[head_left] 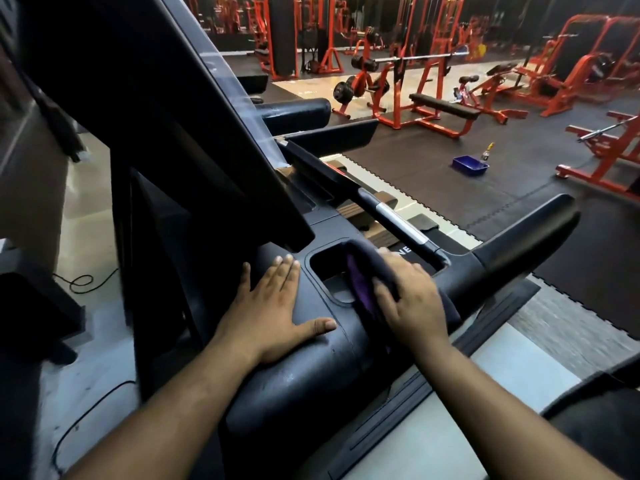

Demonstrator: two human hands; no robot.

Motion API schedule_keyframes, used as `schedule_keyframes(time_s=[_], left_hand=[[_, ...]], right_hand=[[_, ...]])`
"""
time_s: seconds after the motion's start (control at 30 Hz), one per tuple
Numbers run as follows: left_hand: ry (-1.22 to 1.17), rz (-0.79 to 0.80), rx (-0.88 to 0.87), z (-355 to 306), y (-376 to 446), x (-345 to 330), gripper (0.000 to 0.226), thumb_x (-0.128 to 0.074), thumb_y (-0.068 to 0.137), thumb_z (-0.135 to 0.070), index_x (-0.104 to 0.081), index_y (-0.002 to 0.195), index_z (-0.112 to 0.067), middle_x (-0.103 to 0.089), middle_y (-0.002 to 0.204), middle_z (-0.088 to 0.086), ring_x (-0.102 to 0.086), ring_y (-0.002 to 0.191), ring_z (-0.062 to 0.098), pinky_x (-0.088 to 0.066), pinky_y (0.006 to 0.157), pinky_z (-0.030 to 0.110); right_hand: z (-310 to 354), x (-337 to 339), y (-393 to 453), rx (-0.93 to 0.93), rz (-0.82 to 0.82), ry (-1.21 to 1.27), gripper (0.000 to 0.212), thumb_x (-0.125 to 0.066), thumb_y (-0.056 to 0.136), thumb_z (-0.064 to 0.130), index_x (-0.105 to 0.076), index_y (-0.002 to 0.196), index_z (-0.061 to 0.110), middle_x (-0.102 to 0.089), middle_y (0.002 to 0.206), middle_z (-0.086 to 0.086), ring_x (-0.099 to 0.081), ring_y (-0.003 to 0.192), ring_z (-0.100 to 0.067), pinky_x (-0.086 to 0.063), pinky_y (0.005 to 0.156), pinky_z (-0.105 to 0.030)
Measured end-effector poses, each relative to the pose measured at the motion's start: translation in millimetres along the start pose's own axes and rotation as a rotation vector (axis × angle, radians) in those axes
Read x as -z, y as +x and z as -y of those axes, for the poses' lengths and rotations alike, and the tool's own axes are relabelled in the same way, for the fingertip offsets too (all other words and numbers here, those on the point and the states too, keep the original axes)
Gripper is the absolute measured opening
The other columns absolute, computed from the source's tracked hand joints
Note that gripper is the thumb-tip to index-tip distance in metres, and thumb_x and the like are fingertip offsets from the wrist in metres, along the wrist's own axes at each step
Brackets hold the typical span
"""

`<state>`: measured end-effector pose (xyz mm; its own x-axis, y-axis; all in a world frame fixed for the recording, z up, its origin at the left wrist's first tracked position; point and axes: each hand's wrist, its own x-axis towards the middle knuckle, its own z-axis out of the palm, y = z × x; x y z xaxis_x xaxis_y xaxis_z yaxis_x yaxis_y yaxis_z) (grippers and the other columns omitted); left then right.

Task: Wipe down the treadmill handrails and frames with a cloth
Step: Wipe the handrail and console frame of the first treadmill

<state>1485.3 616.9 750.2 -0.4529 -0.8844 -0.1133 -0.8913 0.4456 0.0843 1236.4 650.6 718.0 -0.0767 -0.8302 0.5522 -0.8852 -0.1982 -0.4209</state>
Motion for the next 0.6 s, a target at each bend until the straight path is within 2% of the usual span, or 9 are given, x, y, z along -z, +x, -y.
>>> schedule_keyframes(time_s=[0.07, 0.13, 0.2, 0.27, 0.3, 0.37, 0.43, 0.53, 0.6], left_hand=[[0.009, 0.019, -0.004, 0, 3, 0, 0.136, 0.010, 0.055, -0.104, 0.021, 0.161, -0.019, 0.030, 0.168, -0.004, 0.029, 0.153, 0.010, 0.020, 0.123, 0.055], [0.021, 0.024, -0.002, 1, 6, 0, 0.134, 0.005, 0.058, -0.103, 0.021, 0.161, -0.019, 0.030, 0.167, -0.004, 0.029, 0.153, 0.010, 0.019, 0.123, 0.056], [0.033, 0.026, 0.000, 0, 8, -2, 0.133, 0.003, 0.059, -0.103, 0.020, 0.162, -0.019, 0.030, 0.168, -0.004, 0.030, 0.152, 0.010, 0.019, 0.123, 0.057], [0.038, 0.021, 0.000, 0, 9, -3, 0.132, 0.003, 0.061, -0.102, 0.020, 0.162, -0.020, 0.029, 0.168, -0.004, 0.030, 0.152, 0.009, 0.019, 0.123, 0.057], [0.039, 0.017, 0.001, 0, 9, -3, 0.131, 0.003, 0.062, -0.102, 0.019, 0.162, -0.020, 0.028, 0.168, -0.004, 0.030, 0.152, 0.009, 0.019, 0.123, 0.057], [0.039, 0.015, 0.002, 0, 10, -2, 0.130, 0.004, 0.062, -0.102, 0.020, 0.162, -0.020, 0.029, 0.168, -0.004, 0.030, 0.152, 0.009, 0.019, 0.123, 0.057], [0.043, 0.025, 0.001, 1, 9, -3, 0.130, 0.006, 0.061, -0.102, 0.021, 0.161, -0.020, 0.030, 0.167, -0.003, 0.031, 0.152, 0.010, 0.018, 0.123, 0.058], [0.040, 0.020, 0.000, 0, 10, -3, 0.132, 0.009, 0.058, -0.101, 0.020, 0.162, -0.019, 0.028, 0.169, -0.002, 0.029, 0.153, 0.010, 0.017, 0.123, 0.058], [0.037, 0.020, -0.001, 1, 9, -2, 0.133, 0.009, 0.057, -0.101, 0.019, 0.162, -0.019, 0.027, 0.169, -0.002, 0.028, 0.153, 0.011, 0.017, 0.123, 0.059]], right_hand=[[1, 1, -6, -0.149, -0.028, -0.051, 0.062, -0.040, 0.097, 0.049, -0.050, 0.150, 0.018, -0.051, 0.155, -0.003, -0.044, 0.145, -0.022, -0.028, 0.119, -0.055], [6, -3, 9, -0.258, 0.190, -0.189, 0.074, -0.030, 0.096, 0.061, -0.032, 0.160, 0.023, -0.029, 0.168, 0.001, -0.023, 0.156, -0.019, -0.015, 0.122, -0.058], [13, -9, 30, -0.242, 0.400, -0.312, 0.074, -0.032, 0.100, 0.061, -0.019, 0.163, 0.026, -0.013, 0.172, 0.004, -0.008, 0.158, -0.017, -0.011, 0.123, -0.059], [19, -14, 43, -0.157, 0.477, -0.299, 0.066, -0.039, 0.103, 0.053, -0.022, 0.162, 0.030, -0.011, 0.172, 0.006, -0.006, 0.158, -0.016, -0.011, 0.124, -0.061], [21, -14, 43, -0.116, 0.454, -0.252, 0.061, -0.041, 0.103, 0.049, -0.028, 0.160, 0.031, -0.016, 0.172, 0.008, -0.009, 0.158, -0.014, -0.012, 0.123, -0.063], [23, -14, 34, -0.043, 0.260, -0.179, 0.058, -0.042, 0.101, 0.046, -0.041, 0.156, 0.028, -0.031, 0.167, 0.006, -0.023, 0.156, -0.016, -0.016, 0.121, -0.066], [21, -11, 17, 0.022, 0.089, -0.206, 0.064, -0.039, 0.100, 0.055, -0.044, 0.155, 0.024, -0.040, 0.163, 0.003, -0.032, 0.153, -0.019, -0.017, 0.121, -0.065], [20, -1, -4, -0.050, 0.390, -0.271, 0.097, 0.000, 0.085, 0.087, -0.026, 0.161, 0.034, -0.018, 0.171, 0.009, -0.006, 0.159, -0.013, 0.003, 0.125, -0.059], [16, 6, -4, -0.101, 0.566, -0.296, 0.106, 0.007, 0.073, 0.094, -0.012, 0.163, 0.040, 0.004, 0.172, 0.013, 0.014, 0.157, -0.010, 0.013, 0.122, -0.059]])
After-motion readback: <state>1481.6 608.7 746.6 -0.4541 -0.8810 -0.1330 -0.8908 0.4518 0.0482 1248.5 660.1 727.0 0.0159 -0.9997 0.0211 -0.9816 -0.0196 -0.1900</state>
